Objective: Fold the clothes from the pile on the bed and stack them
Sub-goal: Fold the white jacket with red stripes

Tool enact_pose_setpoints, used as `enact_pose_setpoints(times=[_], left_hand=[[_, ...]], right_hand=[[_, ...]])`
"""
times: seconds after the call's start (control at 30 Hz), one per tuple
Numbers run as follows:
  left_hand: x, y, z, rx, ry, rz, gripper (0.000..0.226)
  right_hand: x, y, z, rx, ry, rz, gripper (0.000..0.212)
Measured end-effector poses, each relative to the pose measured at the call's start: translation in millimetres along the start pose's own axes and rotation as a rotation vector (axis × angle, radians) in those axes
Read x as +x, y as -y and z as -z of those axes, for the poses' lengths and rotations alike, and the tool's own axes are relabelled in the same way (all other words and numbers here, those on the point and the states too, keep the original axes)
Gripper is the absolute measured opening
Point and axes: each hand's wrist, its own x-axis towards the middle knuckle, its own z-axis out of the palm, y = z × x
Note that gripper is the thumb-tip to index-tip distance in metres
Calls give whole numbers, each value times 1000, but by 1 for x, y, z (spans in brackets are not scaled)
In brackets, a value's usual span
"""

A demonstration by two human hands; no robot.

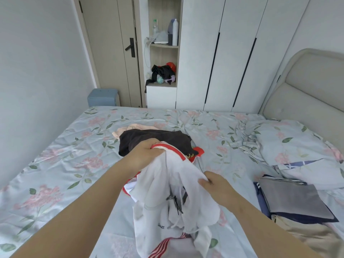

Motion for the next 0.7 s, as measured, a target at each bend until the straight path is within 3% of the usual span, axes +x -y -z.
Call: enact_pose_setpoints(times=[0.1,0.2,0.27,0.37,0.53,0.7], left_hand=[[-24,-1,7,121,71,-27,11],[-55,-3,4,235,215,-78,27],[-74,0,-2,260,248,-68,25],[-103,3,1,121,115,23,18],[-145,-1,25,-317,-79,155,15],[-160,3,58,-270,-227,135,12]], right_hand=[[-17,9,10,259,-126,20,26],[-33,20,11,385,-162,87,20],[-44,27,7,449,-179,142,20],[-62,37,3,480,-195,181,18],[-84,58,-7,442,-169,273,25],[-84,97,-23,406,-182,332,25]])
